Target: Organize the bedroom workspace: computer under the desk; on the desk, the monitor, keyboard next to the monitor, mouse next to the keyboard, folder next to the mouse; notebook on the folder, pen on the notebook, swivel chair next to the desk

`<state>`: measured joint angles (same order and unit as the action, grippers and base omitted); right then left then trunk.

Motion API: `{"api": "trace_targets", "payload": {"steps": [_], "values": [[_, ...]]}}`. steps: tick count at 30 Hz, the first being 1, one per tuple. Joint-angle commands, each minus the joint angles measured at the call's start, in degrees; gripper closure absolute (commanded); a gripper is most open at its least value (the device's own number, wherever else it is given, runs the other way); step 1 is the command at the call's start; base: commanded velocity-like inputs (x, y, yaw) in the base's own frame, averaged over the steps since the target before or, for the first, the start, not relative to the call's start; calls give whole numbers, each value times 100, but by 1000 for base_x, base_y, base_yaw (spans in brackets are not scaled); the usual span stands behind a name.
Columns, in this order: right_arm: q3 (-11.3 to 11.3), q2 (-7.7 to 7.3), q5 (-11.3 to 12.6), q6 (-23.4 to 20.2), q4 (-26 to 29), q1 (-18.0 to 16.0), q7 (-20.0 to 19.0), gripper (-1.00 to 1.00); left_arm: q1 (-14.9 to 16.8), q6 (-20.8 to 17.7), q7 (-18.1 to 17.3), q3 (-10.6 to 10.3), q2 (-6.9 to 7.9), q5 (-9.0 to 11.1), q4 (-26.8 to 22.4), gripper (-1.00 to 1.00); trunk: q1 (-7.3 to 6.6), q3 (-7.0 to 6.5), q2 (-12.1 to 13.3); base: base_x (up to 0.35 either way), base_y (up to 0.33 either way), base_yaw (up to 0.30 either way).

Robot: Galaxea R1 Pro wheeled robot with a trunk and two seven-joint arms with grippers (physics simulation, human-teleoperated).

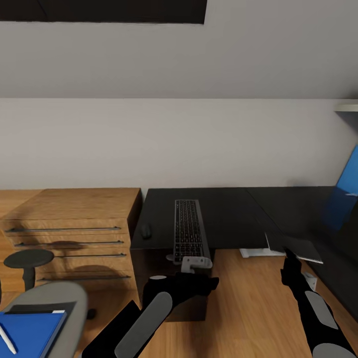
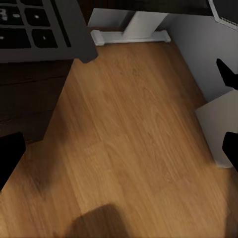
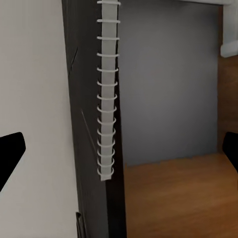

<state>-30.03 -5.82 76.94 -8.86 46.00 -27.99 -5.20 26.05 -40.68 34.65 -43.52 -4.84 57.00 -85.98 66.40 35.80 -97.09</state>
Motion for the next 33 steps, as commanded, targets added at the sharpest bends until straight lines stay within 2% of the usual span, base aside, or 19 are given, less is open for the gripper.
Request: {"api": "trace_targets", "payload": {"steps": [1,19,26,33], "values": [[-19,2,41,-36,-2,-5,-16,-100,6,-2,60,-5,0,58,-6,-100,2,6,-3,232,0,0],[-26,-52,33,-15,4,-5,-24,-100,6,-1,56,-7,1,50,-6,-100,2,6,-3,126,0,0],[-44,-125,32,-11,5,-5,-25,-100,6,-2,52,-7,-8,70,-6,-100,2,6,-3,28,0,0],[-47,-137,30,-6,9,-5,-25,-100,6,-2,51,-9,-16,74,-2,-100,2,6,-3,4,0,0]]}}
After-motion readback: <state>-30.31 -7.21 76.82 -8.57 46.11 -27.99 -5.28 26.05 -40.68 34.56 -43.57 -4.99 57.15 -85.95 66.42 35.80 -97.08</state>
